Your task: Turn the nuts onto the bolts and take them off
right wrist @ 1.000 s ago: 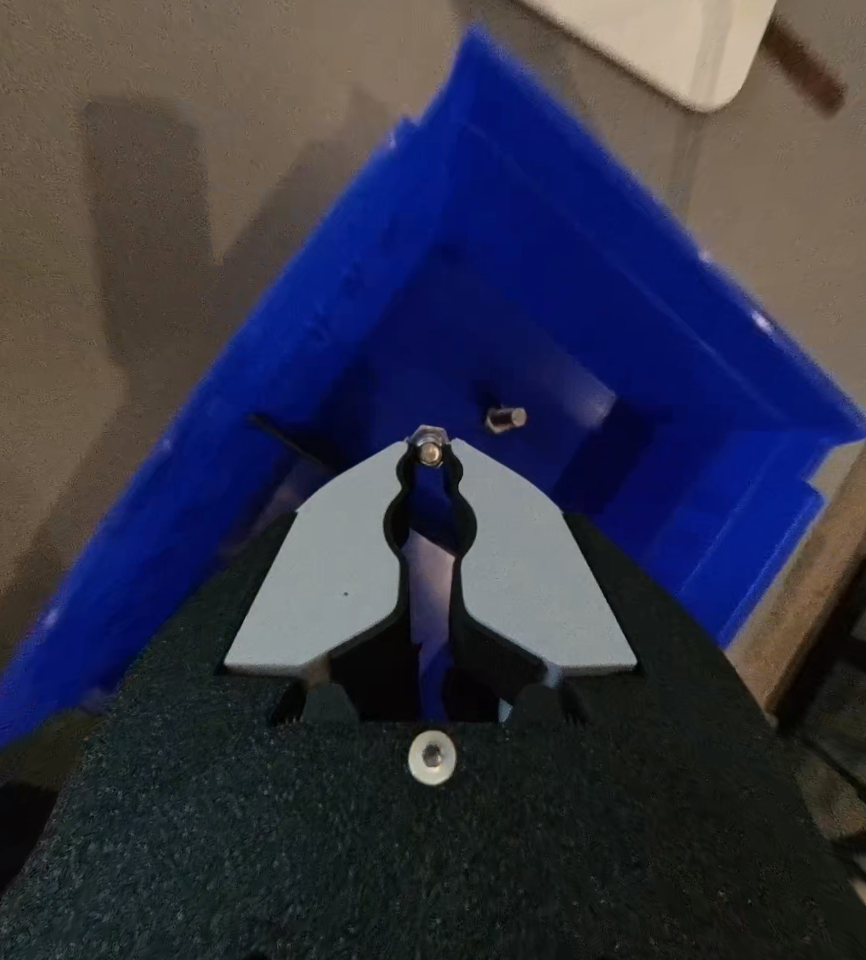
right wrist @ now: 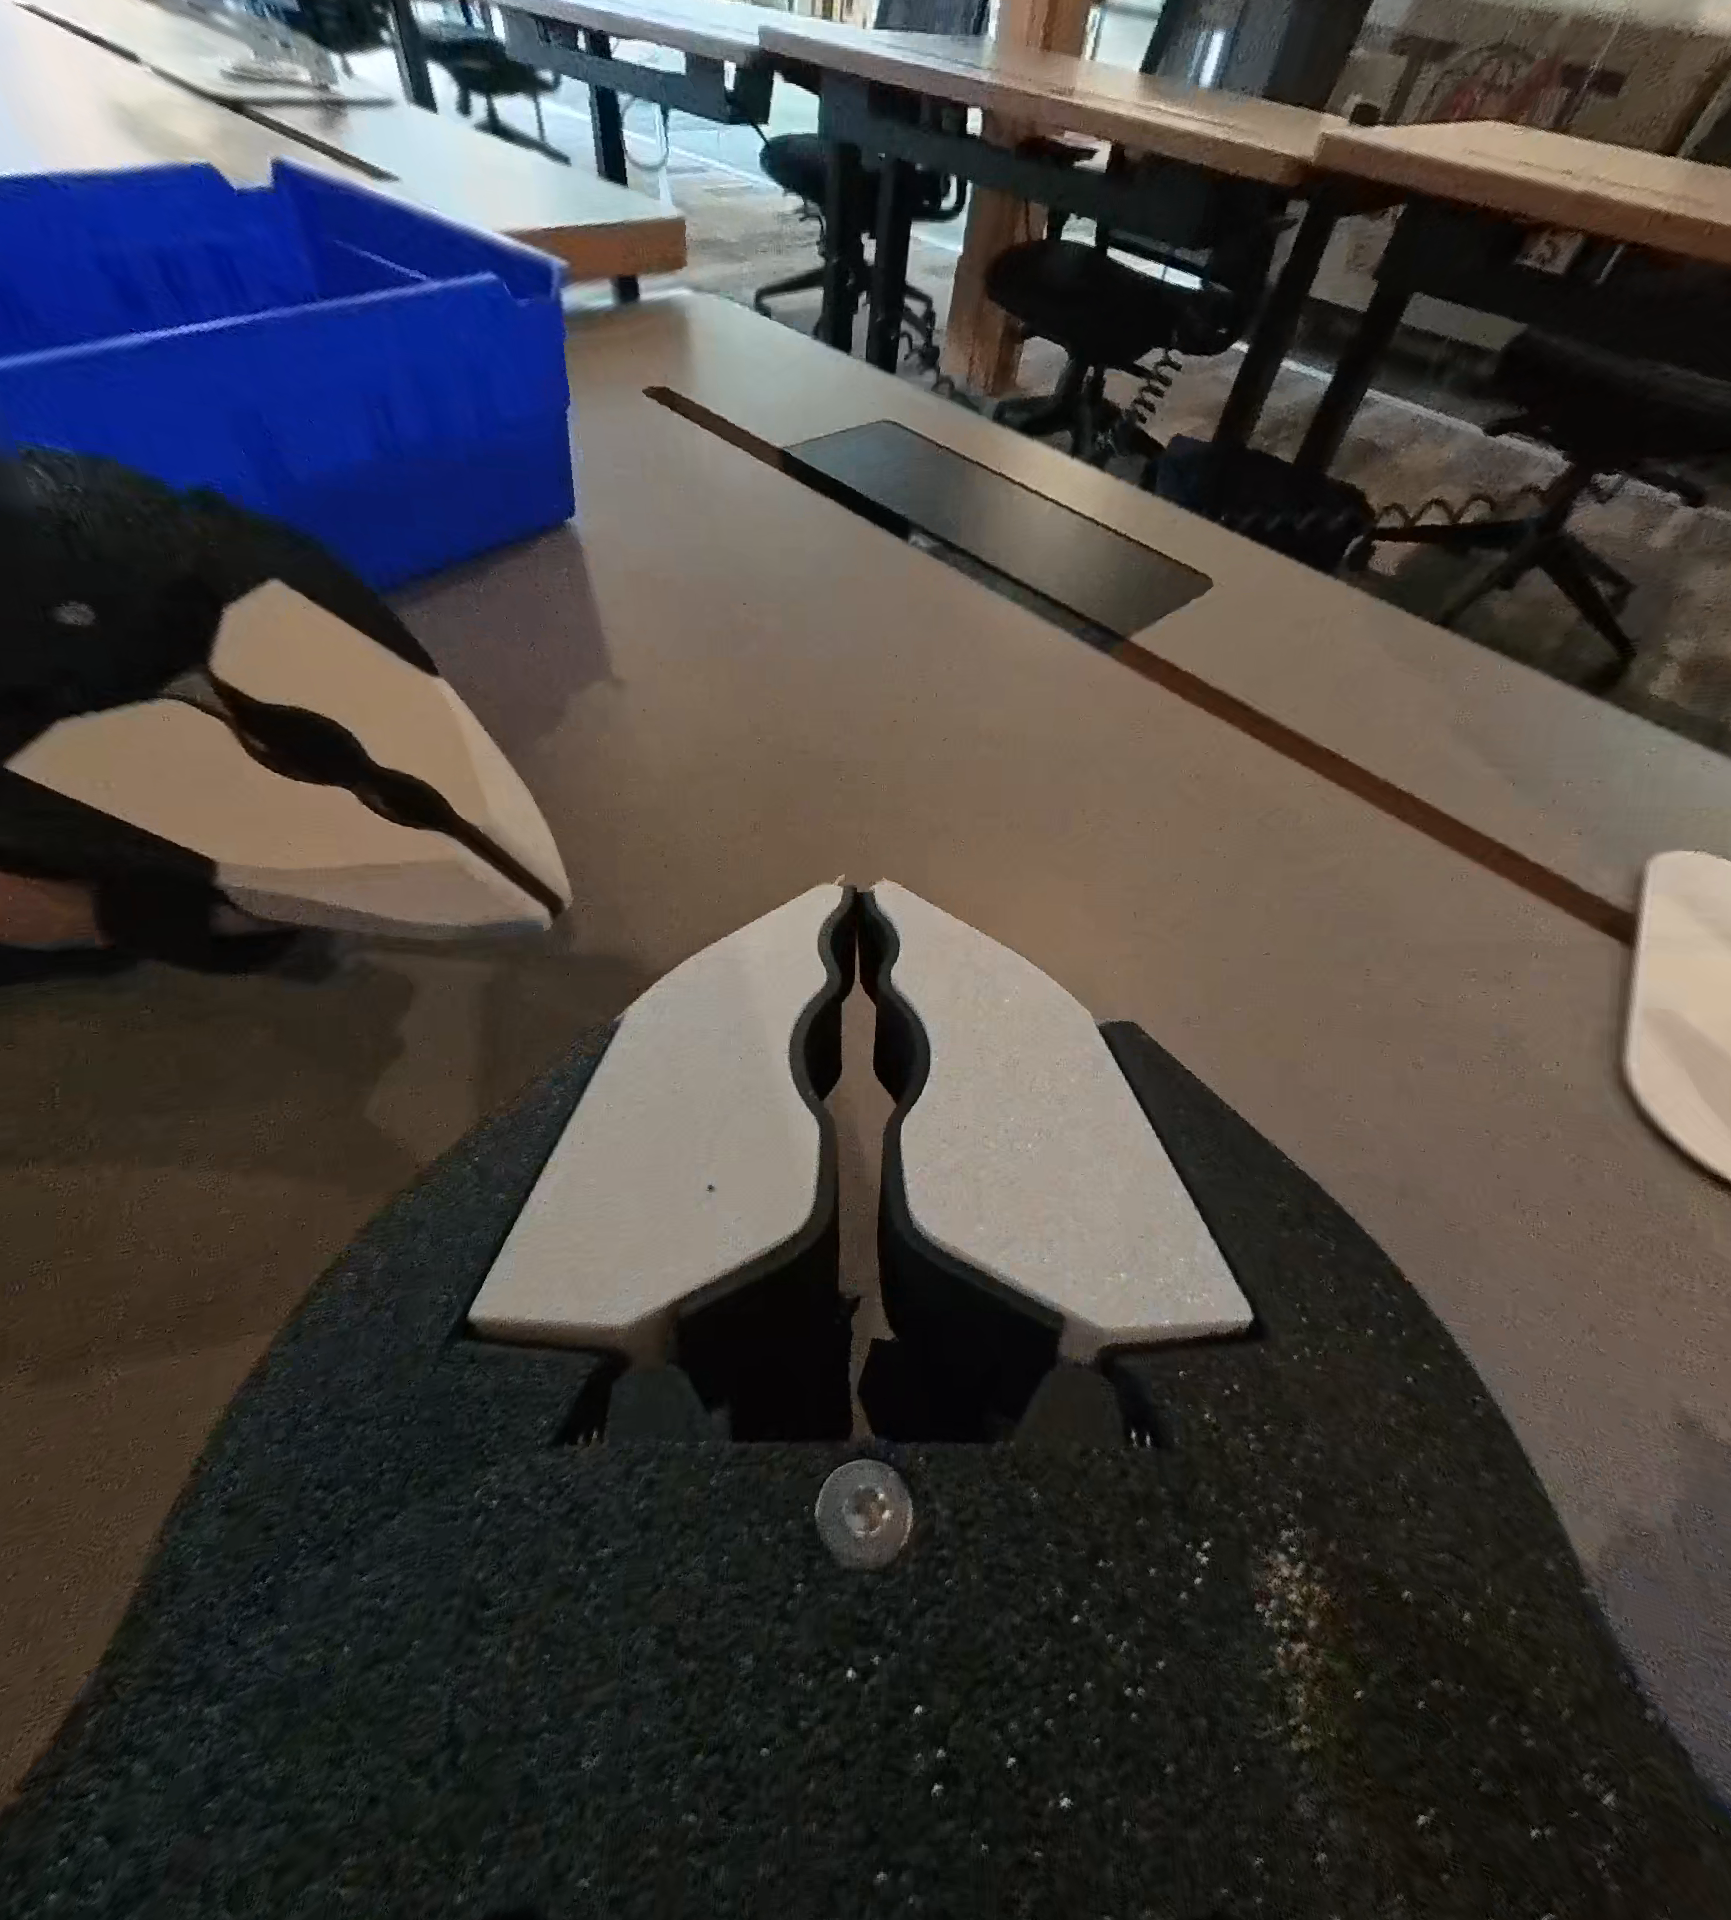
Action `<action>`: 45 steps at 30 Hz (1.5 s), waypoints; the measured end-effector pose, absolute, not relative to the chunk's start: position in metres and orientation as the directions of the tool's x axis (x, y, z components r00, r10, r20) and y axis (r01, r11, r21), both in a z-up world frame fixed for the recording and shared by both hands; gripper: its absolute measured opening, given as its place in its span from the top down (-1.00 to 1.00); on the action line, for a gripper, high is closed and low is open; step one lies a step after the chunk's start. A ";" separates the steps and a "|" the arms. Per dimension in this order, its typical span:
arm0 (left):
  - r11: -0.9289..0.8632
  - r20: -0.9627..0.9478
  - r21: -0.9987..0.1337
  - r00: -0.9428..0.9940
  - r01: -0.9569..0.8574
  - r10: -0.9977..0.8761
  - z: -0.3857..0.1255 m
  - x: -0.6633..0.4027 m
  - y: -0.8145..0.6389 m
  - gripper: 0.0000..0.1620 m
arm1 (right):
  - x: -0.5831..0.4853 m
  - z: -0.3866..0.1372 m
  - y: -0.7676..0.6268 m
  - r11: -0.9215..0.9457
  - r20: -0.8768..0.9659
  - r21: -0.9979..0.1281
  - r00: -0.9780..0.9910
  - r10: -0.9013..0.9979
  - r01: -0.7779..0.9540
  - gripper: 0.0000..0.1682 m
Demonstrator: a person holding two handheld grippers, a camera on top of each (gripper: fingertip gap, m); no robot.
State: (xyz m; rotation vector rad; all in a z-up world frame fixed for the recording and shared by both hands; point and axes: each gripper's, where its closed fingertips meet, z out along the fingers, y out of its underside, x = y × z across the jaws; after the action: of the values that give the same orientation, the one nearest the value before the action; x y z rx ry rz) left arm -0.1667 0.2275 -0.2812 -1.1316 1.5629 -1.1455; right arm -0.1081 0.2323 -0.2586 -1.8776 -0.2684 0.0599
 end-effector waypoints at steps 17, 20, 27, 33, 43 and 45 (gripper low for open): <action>0.223 -0.191 -0.960 -0.184 -0.168 -0.964 -0.280 -0.166 0.229 1.00 | -0.119 -0.270 0.231 -0.092 0.167 -0.980 0.978 0.121 0.179 0.93; 0.257 -0.232 -0.959 -0.187 -0.121 -0.955 -0.259 -0.170 0.224 1.00 | -0.124 -0.272 0.230 -0.089 0.212 -0.970 0.968 0.137 0.225 0.93; 0.072 -0.076 -0.984 0.018 -0.165 -0.997 -0.183 -0.224 0.245 1.00 | -0.126 -0.271 0.230 -0.084 0.211 -0.971 0.966 0.150 0.225 0.92; -0.014 -0.009 -0.999 0.480 -0.043 -0.877 -0.141 -0.348 0.334 0.81 | -0.126 -0.271 0.230 -0.084 0.203 -0.973 0.967 0.152 0.217 0.91; -0.817 0.205 -0.463 0.856 -0.342 -0.475 -0.288 -0.464 0.384 0.32 | -0.127 -0.271 0.230 -0.084 0.205 -0.972 0.966 0.156 0.220 0.91; -0.866 0.197 -0.353 0.876 -0.355 -0.440 -0.308 -0.470 0.382 0.24 | -0.127 -0.271 0.230 -0.082 0.205 -0.972 0.966 0.156 0.219 0.91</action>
State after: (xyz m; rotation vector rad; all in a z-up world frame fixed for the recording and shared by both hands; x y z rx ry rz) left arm -0.4705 0.3821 -0.3084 -2.7394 0.5957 -0.3911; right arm -0.1270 0.2296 -0.2710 -1.6596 -0.2881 -0.0539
